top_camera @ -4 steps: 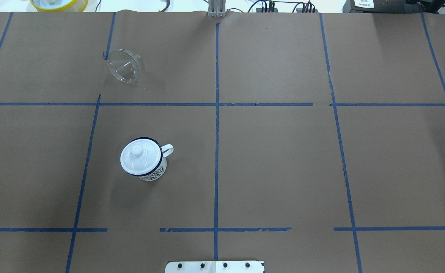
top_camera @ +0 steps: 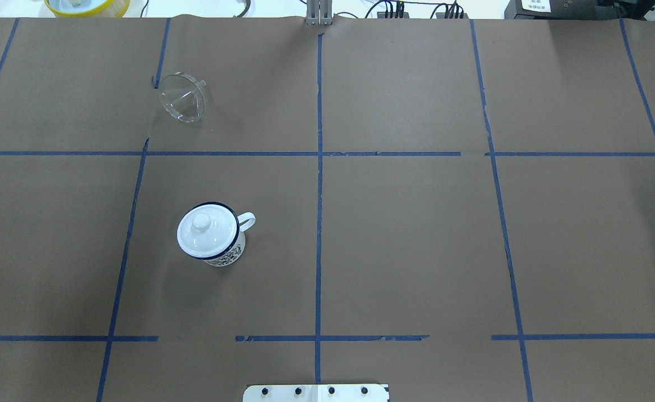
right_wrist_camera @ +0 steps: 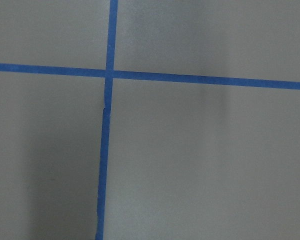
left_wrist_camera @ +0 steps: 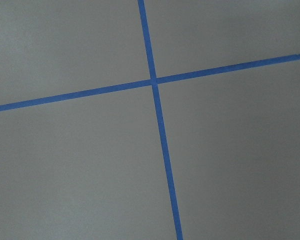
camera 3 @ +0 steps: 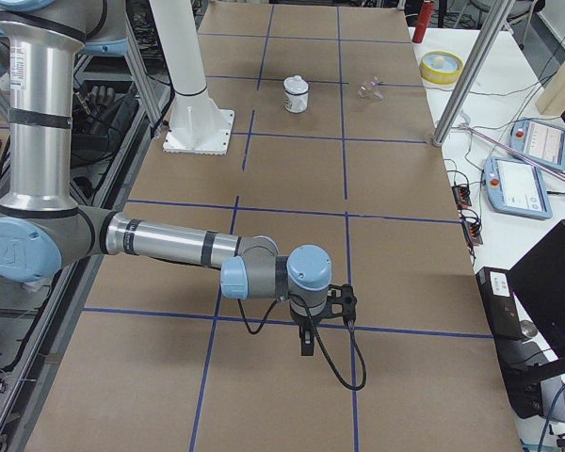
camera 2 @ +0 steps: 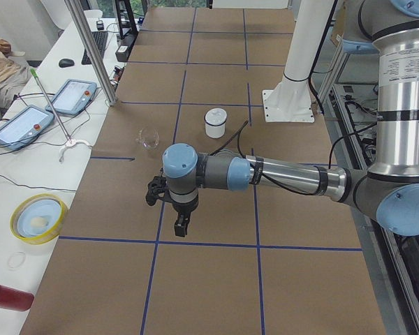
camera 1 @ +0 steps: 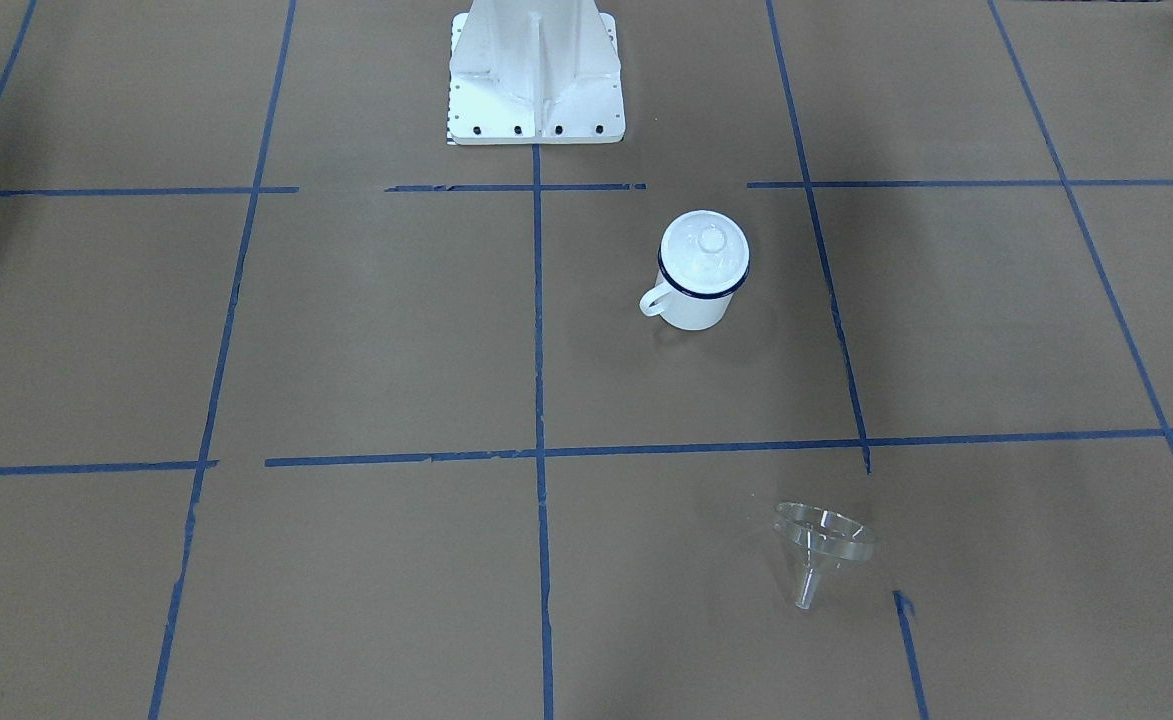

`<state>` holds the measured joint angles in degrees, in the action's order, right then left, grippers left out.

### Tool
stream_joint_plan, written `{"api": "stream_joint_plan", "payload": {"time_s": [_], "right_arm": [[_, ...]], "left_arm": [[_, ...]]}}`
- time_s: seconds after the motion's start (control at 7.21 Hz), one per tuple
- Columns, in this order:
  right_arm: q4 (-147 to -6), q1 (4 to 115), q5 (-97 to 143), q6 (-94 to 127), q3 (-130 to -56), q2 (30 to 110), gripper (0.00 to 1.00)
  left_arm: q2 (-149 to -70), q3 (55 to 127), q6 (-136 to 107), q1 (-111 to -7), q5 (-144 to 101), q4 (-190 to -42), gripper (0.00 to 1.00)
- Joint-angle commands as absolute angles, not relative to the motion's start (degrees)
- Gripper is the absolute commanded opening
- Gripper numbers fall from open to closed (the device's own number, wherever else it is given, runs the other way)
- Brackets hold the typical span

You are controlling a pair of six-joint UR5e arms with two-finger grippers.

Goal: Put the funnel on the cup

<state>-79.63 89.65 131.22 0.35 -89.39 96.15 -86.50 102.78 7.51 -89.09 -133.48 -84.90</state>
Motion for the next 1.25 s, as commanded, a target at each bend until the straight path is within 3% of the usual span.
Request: {"api": "stream_joint_plan", "payload": {"time_s": [0.0, 0.28, 0.69, 1.11], "right_arm": [[-79.6, 89.6, 131.2, 0.4, -89.4, 96.2, 1.00], [-79.6, 89.6, 131.2, 0.4, -89.4, 96.2, 1.00], [-79.6, 89.6, 131.2, 0.4, -89.4, 96.2, 1.00], [-79.6, 89.6, 131.2, 0.4, -89.4, 96.2, 1.00]], "left_arm": [[-93.5, 103.2, 6.9, -87.1, -133.2, -85.0, 1.00], [-100.0, 102.5, 2.3, -86.7, -133.1, -86.0, 1.00], [-98.3, 103.5, -2.6, -84.5, -133.4, -95.2, 1.00], [-108.2, 105.3, -39.2, -62.3, -125.5, -95.3, 1.00]]}}
